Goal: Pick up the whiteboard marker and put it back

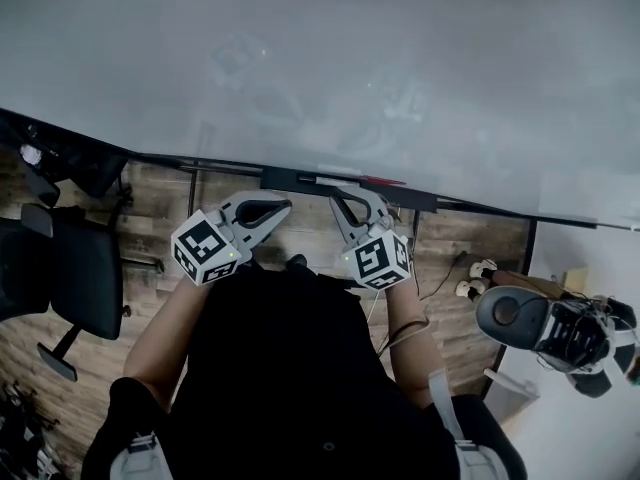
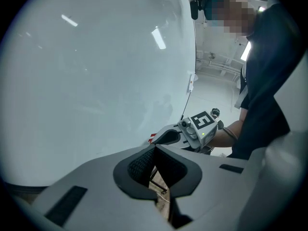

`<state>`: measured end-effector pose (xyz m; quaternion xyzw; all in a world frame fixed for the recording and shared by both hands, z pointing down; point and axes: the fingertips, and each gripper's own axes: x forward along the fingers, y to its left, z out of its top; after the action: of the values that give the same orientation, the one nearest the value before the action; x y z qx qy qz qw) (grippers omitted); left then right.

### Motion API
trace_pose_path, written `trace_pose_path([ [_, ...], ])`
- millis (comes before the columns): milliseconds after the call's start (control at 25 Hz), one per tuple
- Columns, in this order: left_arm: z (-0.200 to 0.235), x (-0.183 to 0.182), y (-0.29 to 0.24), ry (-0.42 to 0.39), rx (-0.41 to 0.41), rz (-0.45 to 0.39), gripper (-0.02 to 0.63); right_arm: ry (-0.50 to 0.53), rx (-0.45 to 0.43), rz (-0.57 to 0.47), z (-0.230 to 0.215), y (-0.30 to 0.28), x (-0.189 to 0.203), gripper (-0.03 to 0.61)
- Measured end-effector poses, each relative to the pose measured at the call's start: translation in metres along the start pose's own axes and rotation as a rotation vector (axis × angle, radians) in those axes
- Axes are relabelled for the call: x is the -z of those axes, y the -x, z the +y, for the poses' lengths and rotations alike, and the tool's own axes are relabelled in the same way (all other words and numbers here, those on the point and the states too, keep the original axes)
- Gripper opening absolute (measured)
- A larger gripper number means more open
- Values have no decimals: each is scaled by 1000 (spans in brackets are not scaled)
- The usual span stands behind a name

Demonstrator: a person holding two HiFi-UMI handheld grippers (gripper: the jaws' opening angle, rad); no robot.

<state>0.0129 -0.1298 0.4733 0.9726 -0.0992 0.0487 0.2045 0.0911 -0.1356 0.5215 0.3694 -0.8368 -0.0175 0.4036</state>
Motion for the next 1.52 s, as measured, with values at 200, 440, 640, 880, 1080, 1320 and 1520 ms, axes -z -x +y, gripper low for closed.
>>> trace_pose_path([
  [200, 4, 0, 7, 2, -18, -9, 12, 26, -29, 43, 4, -20, 9, 34],
  [440, 0, 2, 9, -6, -24, -2, 12, 55, -56, 81, 15, -33, 21, 83],
  [640, -3, 3, 11, -21, -24, 8, 12, 100, -9, 122, 10, -44, 29, 84],
  [880, -26, 16, 8, -47, -11, 24, 12, 128, -20, 140, 26, -45, 49, 83],
  [1080, -27, 20, 5, -68, -13, 41, 12, 150, -13, 155, 25, -55, 55, 84],
  [1320, -20, 8, 13, -65, -17, 32, 12, 174, -9, 182, 12, -65, 41, 84],
  [1520, -30, 15, 16, -109, -8, 53, 12, 186, 0, 215, 14, -68, 47, 84],
])
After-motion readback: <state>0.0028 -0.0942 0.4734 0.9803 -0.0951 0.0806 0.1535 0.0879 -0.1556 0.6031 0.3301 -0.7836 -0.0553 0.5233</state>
